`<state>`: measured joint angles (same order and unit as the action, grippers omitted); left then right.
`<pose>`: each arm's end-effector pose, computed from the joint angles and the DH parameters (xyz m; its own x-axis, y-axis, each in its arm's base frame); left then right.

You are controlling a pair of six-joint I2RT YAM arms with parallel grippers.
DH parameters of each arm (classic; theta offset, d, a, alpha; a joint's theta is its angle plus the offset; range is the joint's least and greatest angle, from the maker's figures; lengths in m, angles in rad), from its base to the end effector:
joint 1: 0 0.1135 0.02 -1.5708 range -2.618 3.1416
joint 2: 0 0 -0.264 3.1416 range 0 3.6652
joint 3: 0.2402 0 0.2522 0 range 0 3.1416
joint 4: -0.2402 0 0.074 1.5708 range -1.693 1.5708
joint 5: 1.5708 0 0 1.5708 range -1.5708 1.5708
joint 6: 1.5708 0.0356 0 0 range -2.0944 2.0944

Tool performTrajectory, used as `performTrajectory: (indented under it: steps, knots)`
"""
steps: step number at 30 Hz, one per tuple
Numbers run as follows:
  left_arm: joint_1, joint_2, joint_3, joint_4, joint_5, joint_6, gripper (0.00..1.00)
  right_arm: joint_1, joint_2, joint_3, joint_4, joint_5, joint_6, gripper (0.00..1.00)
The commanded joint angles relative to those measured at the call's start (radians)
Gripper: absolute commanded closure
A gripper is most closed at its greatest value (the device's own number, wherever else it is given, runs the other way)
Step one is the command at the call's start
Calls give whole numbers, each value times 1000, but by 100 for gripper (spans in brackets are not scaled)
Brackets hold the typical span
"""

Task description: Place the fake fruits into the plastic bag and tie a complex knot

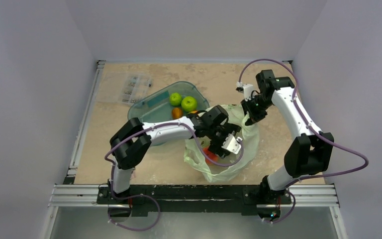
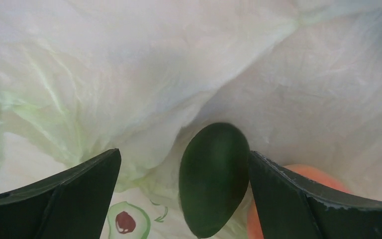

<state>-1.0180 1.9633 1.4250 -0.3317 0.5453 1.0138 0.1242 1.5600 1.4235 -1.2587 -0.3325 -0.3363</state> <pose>0.2097 -0.3751 0.2035 0.5546 0.4833 -0.6774 0.8181 -0.4653 0.3378 0.2832 0.0471 0.2976 -0.8650 -0.4223 -0.2710 -0.4864 0.8385 0.2457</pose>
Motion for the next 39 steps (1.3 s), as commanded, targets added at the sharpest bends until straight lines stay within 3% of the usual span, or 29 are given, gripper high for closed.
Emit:
performTrajectory:
  steps: [1,6,10,14,17,20,24,31,39]
  knots:
    - [-2,-172,30,30,102,-128,0,0,-15,30,4,-22,10,100]
    - [-1,-302,93,104,101,-334,0,0,-18,10,15,-11,14,100]
    - [40,-401,111,127,81,-479,7,-1,-18,10,18,-16,15,100]
    - [231,-493,95,93,74,-773,19,-1,-27,9,19,-14,14,100]
    - [378,-567,0,27,-82,-882,22,0,-36,1,22,3,12,100]
    - [502,-608,-104,-27,-276,-1037,20,0,-46,-17,27,15,7,100]
    - [593,-573,-147,-125,-412,-1269,21,0,-53,-41,35,31,4,100]
    - [579,-395,-130,-239,-622,-1613,30,0,-42,-53,16,41,-16,100]
    - [517,-173,-36,-258,-708,-1722,33,0,-32,-56,10,50,-17,100]
